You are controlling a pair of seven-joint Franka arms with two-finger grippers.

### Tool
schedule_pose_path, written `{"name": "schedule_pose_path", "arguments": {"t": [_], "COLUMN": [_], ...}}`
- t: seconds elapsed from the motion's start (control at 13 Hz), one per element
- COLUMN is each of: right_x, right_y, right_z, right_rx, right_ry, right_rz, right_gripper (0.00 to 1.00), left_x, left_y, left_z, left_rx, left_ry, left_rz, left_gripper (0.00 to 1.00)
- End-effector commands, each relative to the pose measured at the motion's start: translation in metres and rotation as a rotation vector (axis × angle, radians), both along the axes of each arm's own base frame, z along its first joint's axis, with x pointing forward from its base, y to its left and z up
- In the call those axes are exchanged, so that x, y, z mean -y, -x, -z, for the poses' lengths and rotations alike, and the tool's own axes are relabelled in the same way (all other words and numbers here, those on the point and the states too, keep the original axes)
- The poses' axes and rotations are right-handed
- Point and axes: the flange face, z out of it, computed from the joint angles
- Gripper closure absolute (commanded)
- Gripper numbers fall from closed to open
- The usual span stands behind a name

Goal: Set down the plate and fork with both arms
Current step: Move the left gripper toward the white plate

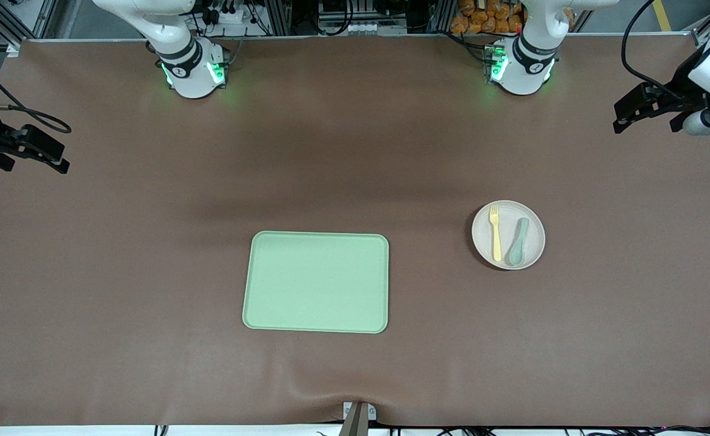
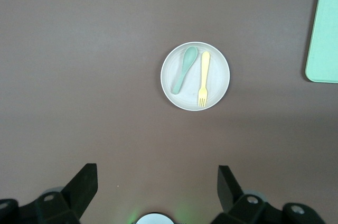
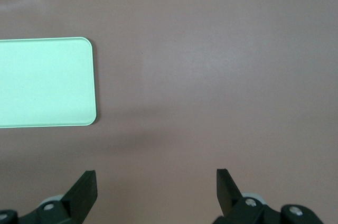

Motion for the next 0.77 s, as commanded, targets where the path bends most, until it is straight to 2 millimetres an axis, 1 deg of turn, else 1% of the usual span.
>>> {"name": "schedule_pose_path", "arguments": {"t": [0.0, 0.15, 0.23, 0.31, 0.39, 0.46, 0.62, 0.69], "right_x": [0.001, 0.001, 0.001, 0.001, 0.001, 0.001, 0.001, 0.001], "right_y": [-0.002, -0.002, -0.002, -0.002, -0.002, -0.002, -0.002, -0.002], "right_z": [-0.002, -0.002, -0.002, -0.002, -0.002, -0.002, -0.002, -0.002], "right_rx": [-0.003, -0.003, -0.003, -0.003, -0.003, -0.003, -0.003, -0.003], "right_ry": [0.011, 0.011, 0.011, 0.011, 0.011, 0.011, 0.011, 0.011], "right_rz": [-0.011, -0.011, -0.011, -0.011, -0.011, -0.012, -0.011, -0.011], "right_gripper": [0.0, 0.0, 0.0, 0.0, 0.0, 0.0, 0.0, 0.0], "left_x": [-0.003, -0.005, -0.006, -0.006, -0.008, -0.008, -0.03, -0.039], "left_y": [0.004, 0.001, -0.005, -0.011, -0.014, -0.02, -0.038, -0.048], "left_z": [-0.008, -0.012, -0.014, -0.014, -0.01, 0.002, 0.04, 0.063], "left_rx": [0.01, 0.012, 0.018, 0.022, 0.013, -0.012, -0.074, -0.102], "left_ry": [-0.022, -0.023, -0.024, -0.034, -0.035, -0.037, -0.02, 0.003], "left_rz": [-0.007, -0.011, -0.014, -0.009, 0.005, 0.023, -0.021, -0.042], "left_gripper": [0.0, 0.0, 0.0, 0.0, 0.0, 0.0, 0.0, 0.0]}}
